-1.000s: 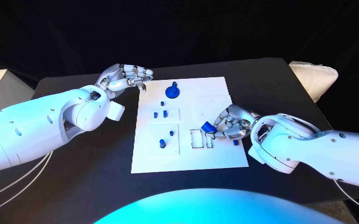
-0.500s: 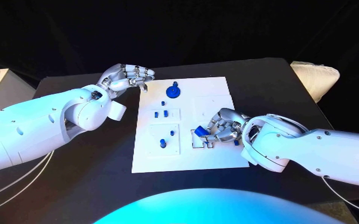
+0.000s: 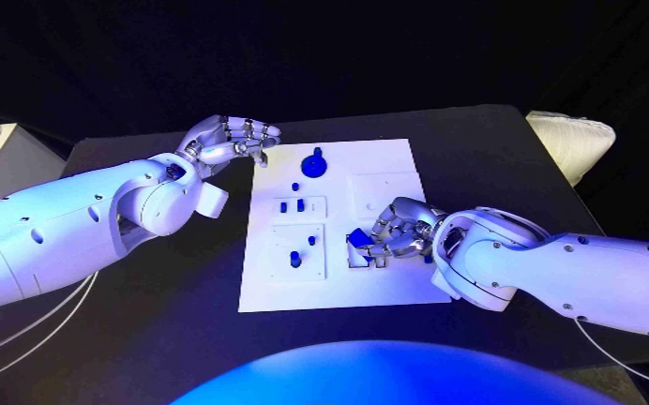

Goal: Assemble the parts on the task board

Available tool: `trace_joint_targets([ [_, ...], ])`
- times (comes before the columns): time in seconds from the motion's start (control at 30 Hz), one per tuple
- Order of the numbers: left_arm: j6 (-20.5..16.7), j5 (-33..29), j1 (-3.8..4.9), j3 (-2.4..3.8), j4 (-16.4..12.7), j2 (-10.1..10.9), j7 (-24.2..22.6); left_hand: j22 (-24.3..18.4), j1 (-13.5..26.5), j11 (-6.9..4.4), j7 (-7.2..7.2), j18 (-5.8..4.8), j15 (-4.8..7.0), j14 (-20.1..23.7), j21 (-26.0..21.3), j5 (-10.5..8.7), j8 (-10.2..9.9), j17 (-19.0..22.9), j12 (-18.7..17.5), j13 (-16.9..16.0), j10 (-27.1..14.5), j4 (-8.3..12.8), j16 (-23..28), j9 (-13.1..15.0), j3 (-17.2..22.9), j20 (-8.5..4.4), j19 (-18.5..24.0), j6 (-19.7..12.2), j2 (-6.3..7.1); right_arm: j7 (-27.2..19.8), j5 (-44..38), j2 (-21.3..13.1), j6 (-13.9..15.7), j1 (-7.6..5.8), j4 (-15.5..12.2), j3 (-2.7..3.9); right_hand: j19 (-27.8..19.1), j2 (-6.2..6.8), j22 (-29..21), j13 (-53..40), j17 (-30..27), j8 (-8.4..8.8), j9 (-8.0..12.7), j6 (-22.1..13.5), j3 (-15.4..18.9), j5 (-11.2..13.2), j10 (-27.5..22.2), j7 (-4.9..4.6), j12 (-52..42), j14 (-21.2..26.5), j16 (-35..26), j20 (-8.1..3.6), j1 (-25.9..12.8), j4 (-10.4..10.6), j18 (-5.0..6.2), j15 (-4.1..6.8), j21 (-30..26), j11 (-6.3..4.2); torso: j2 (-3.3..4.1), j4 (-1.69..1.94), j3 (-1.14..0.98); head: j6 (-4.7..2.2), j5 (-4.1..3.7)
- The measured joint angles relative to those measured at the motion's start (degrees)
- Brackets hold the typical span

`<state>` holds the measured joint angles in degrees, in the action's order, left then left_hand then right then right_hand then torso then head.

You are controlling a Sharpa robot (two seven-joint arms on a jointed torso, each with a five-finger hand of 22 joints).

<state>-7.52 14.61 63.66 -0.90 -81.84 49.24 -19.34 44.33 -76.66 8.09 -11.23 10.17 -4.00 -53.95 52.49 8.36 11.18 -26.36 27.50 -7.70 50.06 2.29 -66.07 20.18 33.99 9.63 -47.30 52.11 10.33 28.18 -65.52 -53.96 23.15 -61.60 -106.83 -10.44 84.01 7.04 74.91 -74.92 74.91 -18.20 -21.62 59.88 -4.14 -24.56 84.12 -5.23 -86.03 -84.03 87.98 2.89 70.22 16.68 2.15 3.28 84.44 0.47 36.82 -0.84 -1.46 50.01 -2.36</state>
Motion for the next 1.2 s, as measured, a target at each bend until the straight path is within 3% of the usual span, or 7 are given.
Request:
trace_joint_targets([
  [0.2, 0.03, 0.0, 0.0, 0.0, -0.02, 0.01, 0.05, 0.0, 0.0, 0.0, 0.0, 0.0, 0.0, 0.0, 0.0, 0.0, 0.0, 0.0, 0.0, 0.0, 0.0, 0.0, 0.0, 0.0, 0.0, 0.0, 0.0, 0.0, 0.0, 0.14, 0.0, 0.63, 0.05, 0.08, 0.29, -0.02, 0.0, -0.54, 0.0, 0.0, 0.0, -0.82, -0.13, 1.21, -0.02, 4.51, -0.01, 1.0, 0.0, 0.0, 0.0, 0.0, -3.29, 0.0, 0.0, 0.0, 0.0, -0.21, -0.02, -0.01, -0.01, 0.01, -0.02],
  [0.27, 0.04, 0.0, 0.0, 0.0, -0.02, 0.02, 0.07, 0.0, 0.0, 0.0, 0.0, 0.0, 0.0, 0.0, 0.0, 0.0, 0.0, 0.0, 0.0, 0.0, 0.0, 0.0, 0.0, 0.0, 0.0, 0.0, 0.0, 0.0, 0.0, 0.17, -0.03, 0.8, 0.1, 0.09, 0.36, -0.02, 0.0, -0.78, -0.01, 0.0, 0.0, -1.17, -0.35, 1.48, 0.1, 7.12, -0.11, 1.26, 0.0, 0.0, 0.0, 0.0, -4.89, 0.06, 0.0, 0.0, -0.01, -0.31, -0.02, 0.0, -0.01, 0.0, -0.05],
  [0.4, 0.06, 0.0, 0.0, 0.0, -0.03, 0.05, 0.1, 0.0, 0.0, 0.0, 0.0, 0.0, 0.0, 0.0, 0.0, 0.0, 0.0, 0.05, 0.0, -0.01, 0.0, 0.0, 0.0, 0.01, 0.0, 0.0, 0.0, 0.0, 0.0, 0.22, -0.2, 1.01, 0.19, 0.1, 0.47, -0.02, -0.22, -0.7, 0.04, 0.0, 0.0, -1.54, -0.33, 1.28, 2.44, 8.29, -0.11, 1.06, 0.0, 0.0, 0.0, -0.21, -7.24, 0.15, 0.0, 0.0, -0.01, -0.31, -0.02, -0.01, -0.01, 0.0, -0.04],
  [0.57, 0.08, 0.0, 0.0, 0.0, -0.04, 0.09, 0.15, 0.0, 0.0, 0.0, 0.0, 0.0, 0.0, 0.0, 0.0, 0.0, 0.0, 0.05, 0.0, -0.01, 0.01, 0.0, 0.0, 0.01, 0.0, 0.0, 0.0, 0.0, 0.0, 0.22, -0.59, 1.09, 0.17, 0.13, 0.54, -0.02, -0.08, -0.62, 0.04, 0.01, 0.0, -2.41, -0.41, 1.05, 6.94, 12.96, -0.11, 0.84, 0.0, 0.0, 0.0, -0.36, -9.25, 0.23, 0.0, 0.0, -0.01, -0.31, -0.01, -0.01, 0.0, 0.0, 0.03],
  [0.93, 0.11, 0.0, 0.0, -0.01, -0.05, 0.11, 0.24, -0.08, 0.0, 0.0, 0.0, 0.0, 0.0, 0.0, -0.23, 0.0, 0.0, 0.04, 0.0, -0.01, 0.01, -0.16, 0.0, 0.01, -0.16, 0.0, 0.0, 0.0, 0.0, 0.01, -2.28, 0.68, 0.09, 0.31, 0.38, -0.01, -0.08, -0.87, 0.03, 0.01, 0.04, -2.85, -0.46, 0.83, 8.57, 13.61, -0.12, 1.06, 0.0, 0.0, 0.0, -0.35, -9.44, 0.15, 0.0, 0.0, -0.01, -0.31, -0.04, -0.07, -0.01, 0.0, 0.09],
  [1.07, 0.12, -0.01, 0.0, -0.01, -0.04, 0.12, 0.25, -0.08, 0.0, 0.0, 0.0, 0.0, 0.0, 0.0, -0.23, 0.07, 0.0, 0.04, 0.0, 0.04, 0.01, -0.17, 0.0, 0.01, -0.17, 0.0, 0.0, 0.0, 0.0, -0.43, -2.97, 0.3, 0.12, 0.36, 0.18, -0.01, -0.09, -2.43, 0.03, 0.01, 0.04, -3.09, -0.46, 0.51, 8.57, 12.48, -0.12, 1.0, 0.0, 0.0, 0.0, -0.35, -7.32, 0.15, 0.0, 0.0, -0.01, -0.31, -0.04, -0.07, 0.0, 0.0, 0.07],
  [1.2, 0.12, -0.01, 0.0, 0.0, -0.04, 0.12, 0.26, -0.09, 0.0, 0.0, 0.0, 0.0, 0.0, 0.0, -0.23, 0.21, 0.0, 0.04, 0.0, 0.04, 0.01, -0.17, 0.0, 0.01, -0.17, 0.0, 0.0, 0.0, 0.0, -1.49, -3.51, -0.41, 0.24, 0.41, -0.09, -0.01, -0.09, -2.58, 0.02, 0.0, 0.04, -3.3, -0.46, 0.25, 8.72, 11.91, -0.12, 0.9, 0.0, 0.0, 0.0, -0.34, -3.12, 0.0, 0.0, 0.0, -0.01, -0.31, -0.04, -0.07, -0.03, 0.0, -0.08],
])
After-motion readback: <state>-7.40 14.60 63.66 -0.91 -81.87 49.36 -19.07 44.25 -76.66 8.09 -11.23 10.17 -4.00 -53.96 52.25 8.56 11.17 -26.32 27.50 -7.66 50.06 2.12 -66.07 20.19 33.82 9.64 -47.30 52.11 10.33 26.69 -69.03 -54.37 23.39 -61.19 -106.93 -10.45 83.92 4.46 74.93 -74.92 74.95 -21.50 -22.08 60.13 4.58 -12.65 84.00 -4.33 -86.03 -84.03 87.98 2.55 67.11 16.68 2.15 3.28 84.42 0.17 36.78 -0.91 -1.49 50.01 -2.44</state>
